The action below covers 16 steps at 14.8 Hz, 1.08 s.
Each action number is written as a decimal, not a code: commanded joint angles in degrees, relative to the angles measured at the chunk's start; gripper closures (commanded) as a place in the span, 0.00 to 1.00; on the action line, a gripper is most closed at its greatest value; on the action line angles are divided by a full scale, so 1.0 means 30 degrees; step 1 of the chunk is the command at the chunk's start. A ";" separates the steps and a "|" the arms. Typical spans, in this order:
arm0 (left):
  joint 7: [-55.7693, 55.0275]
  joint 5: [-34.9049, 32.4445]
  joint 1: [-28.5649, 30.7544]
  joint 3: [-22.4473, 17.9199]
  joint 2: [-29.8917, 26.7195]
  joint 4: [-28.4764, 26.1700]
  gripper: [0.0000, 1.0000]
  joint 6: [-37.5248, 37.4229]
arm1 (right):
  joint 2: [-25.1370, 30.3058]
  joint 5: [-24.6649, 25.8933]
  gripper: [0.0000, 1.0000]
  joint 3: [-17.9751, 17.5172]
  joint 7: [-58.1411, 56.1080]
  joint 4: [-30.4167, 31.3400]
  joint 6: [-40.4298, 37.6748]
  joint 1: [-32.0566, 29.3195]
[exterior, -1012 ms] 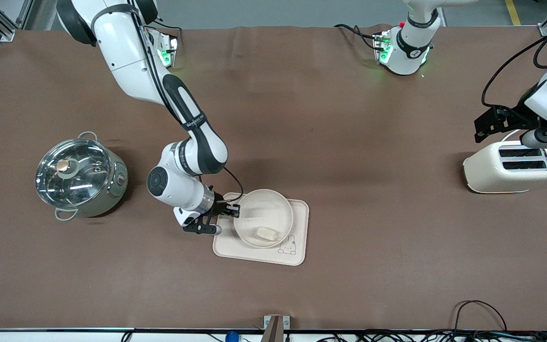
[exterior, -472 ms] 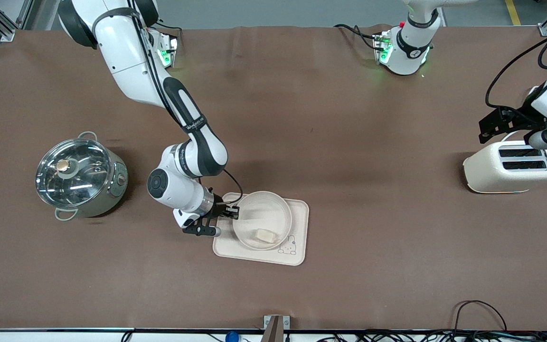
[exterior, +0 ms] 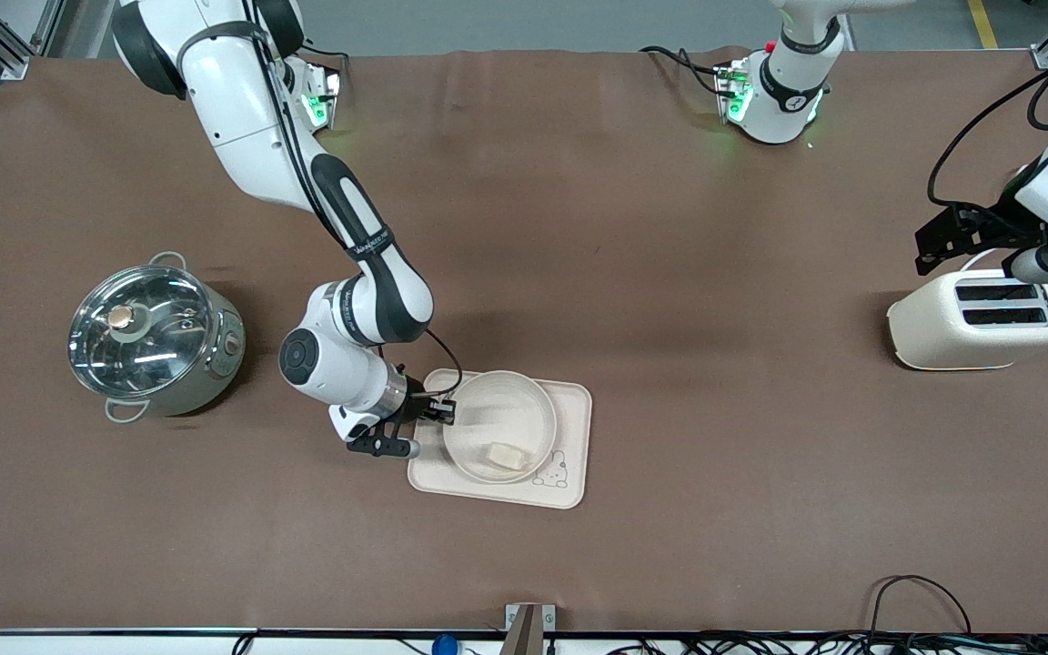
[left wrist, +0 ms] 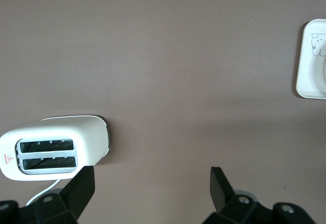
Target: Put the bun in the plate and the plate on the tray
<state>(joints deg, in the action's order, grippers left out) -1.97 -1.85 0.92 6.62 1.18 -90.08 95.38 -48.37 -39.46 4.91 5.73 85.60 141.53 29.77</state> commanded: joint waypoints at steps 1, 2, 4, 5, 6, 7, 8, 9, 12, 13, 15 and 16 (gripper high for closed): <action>0.0072 0.0325 0.0073 -0.0011 -0.0158 0.0375 0.00 0.0083 | -0.0458 0.0262 1.00 -0.0201 -0.0092 -0.0905 -0.0738 -0.0489; -0.0075 0.0354 -0.0014 -0.0011 -0.0013 0.0638 0.00 0.0083 | -0.0517 0.0204 1.00 -0.0230 -0.0063 -0.1052 -0.0885 -0.0636; -0.0105 0.0354 0.0101 -0.0011 0.0077 0.0758 0.00 0.0053 | -0.0489 0.0116 0.94 -0.0231 -0.0034 -0.1112 -0.1121 -0.0667; -0.0105 0.0209 0.0073 -0.0069 0.0077 0.0758 0.00 0.0053 | -0.0518 0.0086 0.77 -0.0231 0.0024 -0.1112 -0.1121 -0.0667; -0.0105 0.0149 0.0073 -0.0070 0.0077 0.0758 0.00 0.0053 | -0.0489 0.0086 0.56 -0.0231 0.0054 -0.1112 -0.1121 -0.0667; -0.0076 0.0381 0.0131 -0.0099 0.0077 0.0758 0.00 0.0053 | -0.0489 0.0057 0.48 -0.0231 0.0054 -0.1112 -0.1121 -0.0667; -0.0047 0.0383 0.0132 -0.0157 0.0164 0.0787 0.00 0.0053 | -0.0373 -0.0001 0.32 -0.0260 0.0054 -0.1112 -0.1121 -0.0754; 0.0127 0.0354 0.0132 -0.0186 0.0165 0.0787 0.00 0.0053 | -0.0255 0.0056 0.26 -0.0289 0.0054 -0.1025 -0.1150 -0.0987; 0.0129 0.0325 0.0044 -0.0100 0.0164 0.1078 0.00 -0.0005 | 0.1087 0.0057 0.03 -0.0260 0.0142 -0.0907 -0.2433 -0.1047; 0.0129 0.0325 -0.0014 -0.0070 0.0194 0.1167 0.00 -0.0208 | 0.1905 0.0086 0.00 -0.0173 0.0171 -0.0849 -0.3426 -0.1222; 0.0158 0.0354 -0.0015 -0.0070 0.0194 0.1168 0.00 -0.0239 | 0.3547 0.0289 0.00 -0.0114 0.0084 -0.0849 -0.5622 -0.2039; 0.0187 0.0383 -0.0015 -0.0041 0.0194 0.1168 0.00 -0.0240 | 0.4366 0.0378 0.00 -0.0114 -0.0004 -0.0849 -0.6561 -0.2682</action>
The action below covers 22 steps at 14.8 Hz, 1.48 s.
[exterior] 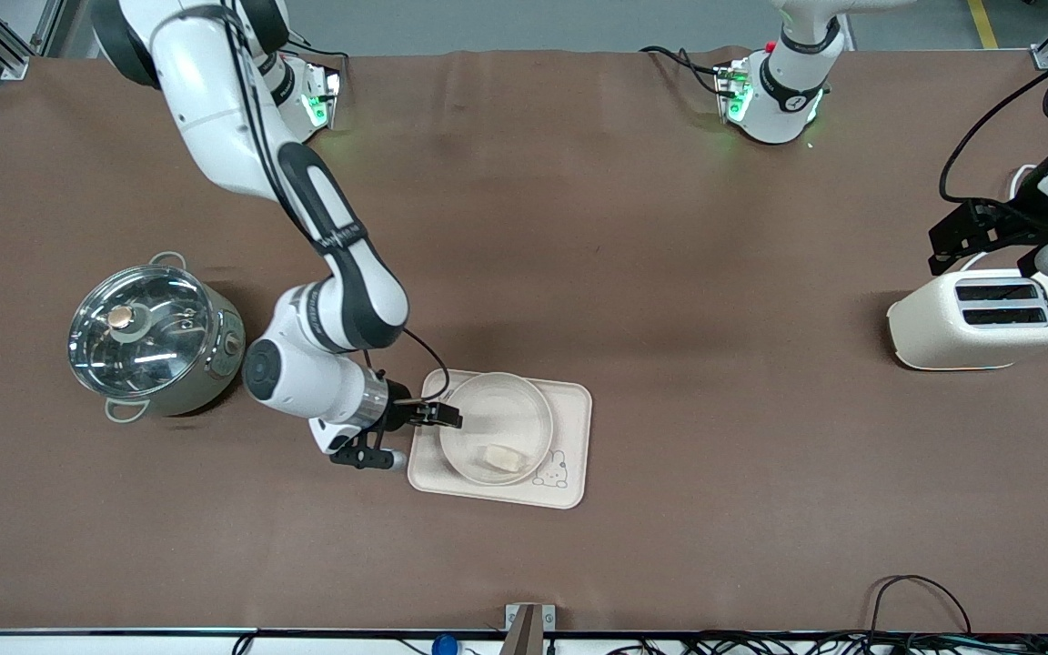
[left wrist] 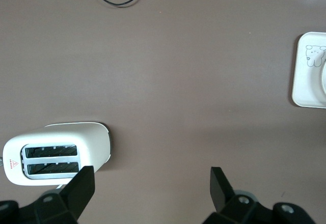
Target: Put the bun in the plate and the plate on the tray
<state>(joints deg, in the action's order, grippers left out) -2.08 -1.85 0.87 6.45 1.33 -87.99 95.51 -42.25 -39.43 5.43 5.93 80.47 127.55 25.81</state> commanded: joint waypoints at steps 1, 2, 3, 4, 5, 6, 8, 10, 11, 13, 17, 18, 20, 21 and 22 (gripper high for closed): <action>0.0252 0.0382 0.0031 0.0019 0.0144 0.0473 0.00 -0.0283 | 0.3062 0.0398 0.00 -0.0257 -0.0130 0.0863 -0.2868 -0.2035; 0.0253 0.0469 0.0031 0.0019 0.0144 0.0473 0.00 -0.0283 | 0.3968 0.0833 0.00 -0.0199 -0.0131 0.0892 -0.3922 -0.2651; 0.0253 0.0557 0.0060 0.0019 0.0144 0.0473 0.00 -0.0283 | 0.4731 0.1853 0.00 -0.0053 -0.0131 0.0892 -0.5006 -0.3092; 0.0224 0.0558 0.0060 -0.0010 0.0144 0.0473 0.00 -0.0283 | 0.5667 0.3400 0.00 0.0006 -0.0218 0.0892 -0.6496 -0.3706; 0.0223 0.0558 0.0089 -0.0010 0.0144 0.0444 0.00 -0.0283 | 0.6546 0.4895 0.00 0.0007 -0.0915 0.0892 -0.7526 -0.4495; 0.0223 0.0558 0.0090 -0.0010 0.0144 0.0443 0.00 -0.0283 | 0.7599 0.5925 0.00 0.0036 -0.2343 0.0892 -0.8725 -0.5402; 0.0223 0.0558 0.0090 -0.0010 0.0144 0.0443 0.00 -0.0283 | 0.9853 0.7448 0.00 0.0269 -0.3205 0.1299 -1.0749 -0.6520; 0.0223 0.0558 0.0090 -0.0010 0.0144 0.0443 0.00 -0.0283 | 1.1964 1.0840 0.00 0.0388 -0.3236 0.2321 -1.1518 -0.6554; 0.0223 0.0558 0.0119 -0.0010 0.0144 0.0443 0.00 -0.0283 | 1.2845 1.2104 0.00 0.0388 -0.3265 0.2734 -1.1868 -0.6583; 0.0223 0.0558 0.0119 -0.0010 0.0144 0.0443 0.00 -0.0283 | 1.3700 1.4215 0.00 0.0388 -0.3236 0.2767 -1.2747 -0.6642; 0.0194 0.0558 0.0119 -0.0039 0.0144 0.0443 0.00 -0.0283 | 1.4640 1.5456 0.00 0.0271 -0.3236 0.2825 -1.3893 -0.7665; 0.0194 0.0558 0.0119 -0.0040 0.0144 0.0443 0.00 -0.0283 | 1.4670 1.5457 0.00 0.0271 -0.3265 0.2797 -1.3922 -0.7899; 0.0223 0.0558 0.0119 -0.0069 0.0144 0.0443 0.00 -0.0283 | 1.4700 1.5428 0.00 0.0358 -0.3236 0.2709 -1.3923 -0.7815; 0.0223 0.0558 0.0148 -0.0069 0.0144 0.0443 0.00 -0.0283 | 1.4671 1.5427 0.00 0.0388 -0.3207 0.2592 -1.3894 -0.7756; 0.0252 0.0529 0.0148 -0.0069 0.0144 0.0443 0.00 -0.0283 | 1.4671 1.5398 0.00 0.0359 -0.3207 0.2417 -1.3864 -0.7639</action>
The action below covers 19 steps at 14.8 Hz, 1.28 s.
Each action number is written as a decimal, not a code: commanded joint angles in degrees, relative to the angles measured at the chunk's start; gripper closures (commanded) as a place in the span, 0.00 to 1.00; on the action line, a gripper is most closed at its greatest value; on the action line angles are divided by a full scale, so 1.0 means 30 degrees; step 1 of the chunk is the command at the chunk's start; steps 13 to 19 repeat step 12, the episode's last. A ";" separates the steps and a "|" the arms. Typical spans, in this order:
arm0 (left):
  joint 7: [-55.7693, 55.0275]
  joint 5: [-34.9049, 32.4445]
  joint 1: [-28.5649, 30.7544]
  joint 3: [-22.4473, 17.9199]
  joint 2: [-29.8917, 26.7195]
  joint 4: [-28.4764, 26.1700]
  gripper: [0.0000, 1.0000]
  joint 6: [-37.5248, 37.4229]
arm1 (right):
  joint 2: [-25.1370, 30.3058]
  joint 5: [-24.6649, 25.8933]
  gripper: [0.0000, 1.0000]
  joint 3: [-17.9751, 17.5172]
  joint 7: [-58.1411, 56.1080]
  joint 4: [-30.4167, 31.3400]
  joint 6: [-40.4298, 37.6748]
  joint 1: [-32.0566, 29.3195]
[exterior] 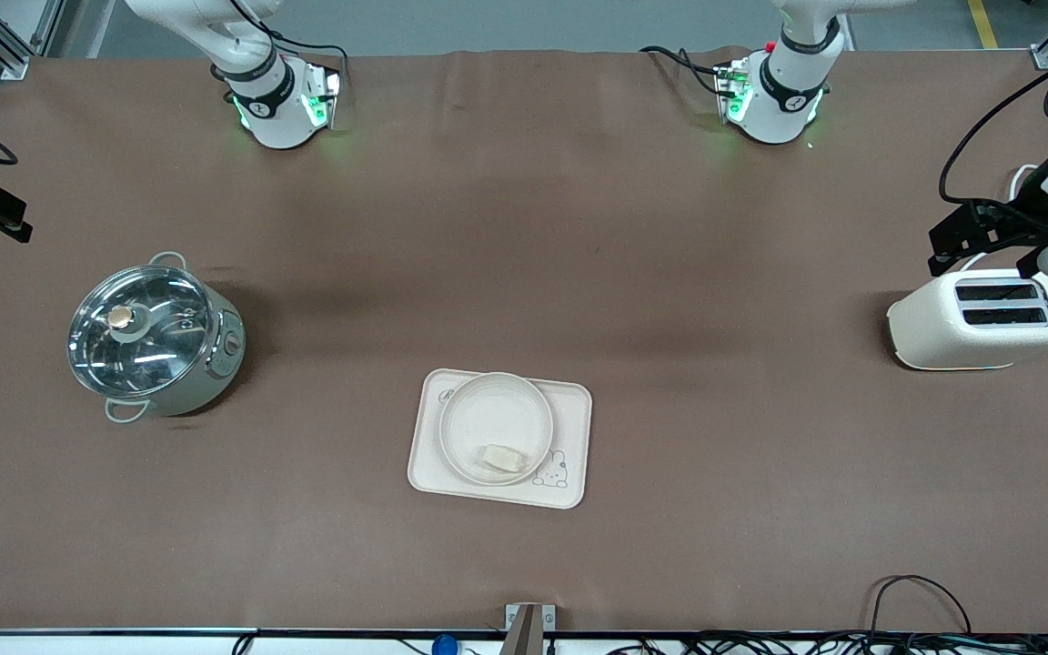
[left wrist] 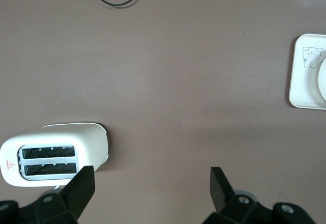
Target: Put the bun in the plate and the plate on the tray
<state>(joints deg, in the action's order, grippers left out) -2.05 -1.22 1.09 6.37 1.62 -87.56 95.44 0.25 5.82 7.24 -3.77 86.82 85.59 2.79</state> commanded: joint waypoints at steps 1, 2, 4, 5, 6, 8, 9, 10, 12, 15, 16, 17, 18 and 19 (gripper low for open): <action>0.0273 0.0320 0.0076 -0.0044 0.0045 0.0300 0.00 -0.0259 | 0.0532 0.0171 0.00 -0.0391 0.0115 0.0183 0.0007 0.0067; 0.0302 0.0349 0.0076 -0.0044 0.0045 0.0300 0.00 -0.0259 | 0.0532 0.0111 0.00 -0.0567 0.0087 0.0095 -0.0342 0.0125; 0.0303 0.0349 0.0076 -0.0073 0.0045 0.0300 0.00 -0.0259 | 0.0561 -0.0180 0.02 -0.0890 0.0232 0.0123 -0.0753 0.0038; 0.0303 0.0321 0.0076 -0.0073 0.0045 0.0271 0.00 -0.0259 | 0.0532 -0.0907 0.02 -0.0833 0.0117 0.0123 -0.1190 -0.0136; 0.0303 0.0320 0.0076 -0.0073 0.0045 0.0271 0.00 -0.0259 | 0.0561 -0.1292 0.02 -0.0745 0.0116 0.0123 -0.1369 -0.0283; 0.0303 0.0320 0.0076 -0.0073 0.0045 0.0271 0.00 -0.0259 | 0.0532 -0.1471 0.02 -0.0773 0.0174 0.0240 -0.1488 -0.0607; 0.0303 0.0320 0.0076 -0.0073 0.0045 0.0271 0.00 -0.0259 | 0.0532 -0.1674 0.01 -0.0715 0.0145 0.0241 -0.1459 -0.0578; 0.0303 0.0320 0.0076 -0.0073 0.0045 0.0271 0.00 -0.0259 | 0.0474 -0.1792 0.01 -0.0657 0.0087 0.0212 -0.1401 -0.0636; 0.0215 0.0262 0.0076 -0.0103 0.0045 0.0329 0.00 -0.0259 | 0.0444 -0.1881 0.01 -0.0656 0.0086 0.0211 -0.1254 -0.0636; 0.0215 0.0262 0.0076 -0.0103 0.0045 0.0329 0.00 -0.0259 | 0.0444 -0.1881 0.01 -0.0656 0.0086 0.0211 -0.1254 -0.0636; 0.0215 0.0262 0.0076 -0.0103 0.0045 0.0329 0.00 -0.0259 | 0.0444 -0.1881 0.01 -0.0656 0.0086 0.0211 -0.1254 -0.0636; 0.0215 0.0262 0.0076 -0.0103 0.0045 0.0329 0.00 -0.0259 | 0.0444 -0.1881 0.01 -0.0656 0.0086 0.0211 -0.1254 -0.0636; 0.0215 0.0262 0.0076 -0.0103 0.0045 0.0329 0.00 -0.0259 | 0.0444 -0.1881 0.01 -0.0656 0.0086 0.0211 -0.1254 -0.0636; 0.0215 0.0262 0.0076 -0.0103 0.0045 0.0329 0.00 -0.0259 | 0.0444 -0.1881 0.01 -0.0656 0.0086 0.0211 -0.1254 -0.0636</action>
